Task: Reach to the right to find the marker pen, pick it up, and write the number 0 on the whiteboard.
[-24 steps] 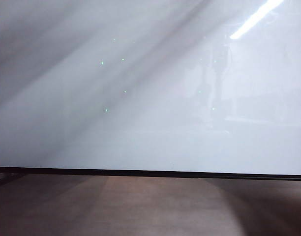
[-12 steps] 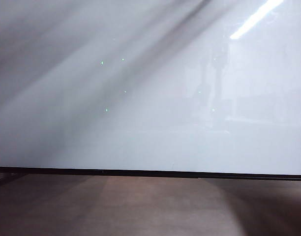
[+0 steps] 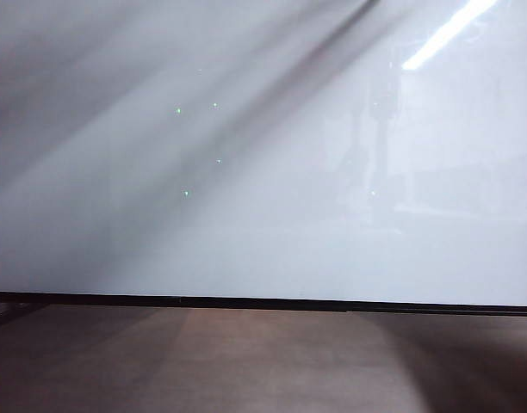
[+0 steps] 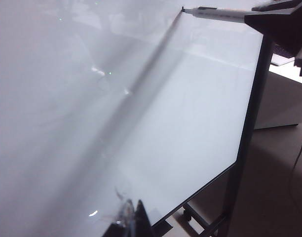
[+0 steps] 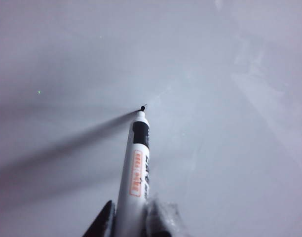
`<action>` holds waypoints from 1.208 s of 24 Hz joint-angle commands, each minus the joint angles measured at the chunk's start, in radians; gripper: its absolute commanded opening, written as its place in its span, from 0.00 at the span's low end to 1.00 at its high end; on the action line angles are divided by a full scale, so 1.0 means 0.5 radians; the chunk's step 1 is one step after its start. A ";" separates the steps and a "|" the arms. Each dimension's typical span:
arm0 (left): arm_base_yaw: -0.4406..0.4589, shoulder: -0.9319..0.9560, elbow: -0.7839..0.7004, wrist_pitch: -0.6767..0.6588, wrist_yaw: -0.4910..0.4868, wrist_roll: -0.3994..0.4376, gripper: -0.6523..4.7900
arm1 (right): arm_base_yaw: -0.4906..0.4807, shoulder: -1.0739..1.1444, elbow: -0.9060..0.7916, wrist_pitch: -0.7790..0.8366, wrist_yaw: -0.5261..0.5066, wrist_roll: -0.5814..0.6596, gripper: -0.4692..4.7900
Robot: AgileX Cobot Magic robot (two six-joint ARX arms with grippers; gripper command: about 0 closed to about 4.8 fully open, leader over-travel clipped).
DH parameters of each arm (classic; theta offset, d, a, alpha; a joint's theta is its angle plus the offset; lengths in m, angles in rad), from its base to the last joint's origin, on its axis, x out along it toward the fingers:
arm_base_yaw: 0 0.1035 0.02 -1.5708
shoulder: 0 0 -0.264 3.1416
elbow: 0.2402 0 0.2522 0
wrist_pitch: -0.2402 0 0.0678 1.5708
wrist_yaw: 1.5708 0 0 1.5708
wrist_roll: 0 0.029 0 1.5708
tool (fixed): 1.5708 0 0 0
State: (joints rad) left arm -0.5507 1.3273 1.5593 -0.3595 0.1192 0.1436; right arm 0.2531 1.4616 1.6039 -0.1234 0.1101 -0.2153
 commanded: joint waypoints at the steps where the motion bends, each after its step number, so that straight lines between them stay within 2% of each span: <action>1: -0.004 -0.008 0.006 0.018 -0.006 0.012 0.11 | -0.001 0.005 0.014 0.045 0.063 -0.008 0.08; 8: -0.004 -0.008 0.006 0.018 -0.006 0.012 0.11 | -0.026 0.000 0.014 0.030 0.116 -0.043 0.08; 10: -0.004 -0.008 0.006 0.018 -0.006 0.012 0.11 | -0.029 -0.007 0.014 0.016 0.186 -0.045 0.08; 21: -0.004 -0.008 0.006 0.018 -0.005 0.012 0.11 | -0.082 -0.040 0.014 -0.076 0.195 -0.043 0.08; 25: -0.004 -0.008 0.006 0.018 -0.005 0.012 0.11 | -0.079 -0.069 0.014 -0.121 0.089 -0.042 0.08; 29: -0.005 -0.019 0.006 0.018 0.083 0.012 0.11 | -0.002 -0.245 0.013 -0.155 -0.002 0.004 0.08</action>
State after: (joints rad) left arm -0.5507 1.3262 1.5593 -0.3595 0.1497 0.1455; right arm 0.2398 1.3708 1.6020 -0.2172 0.1249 -0.2337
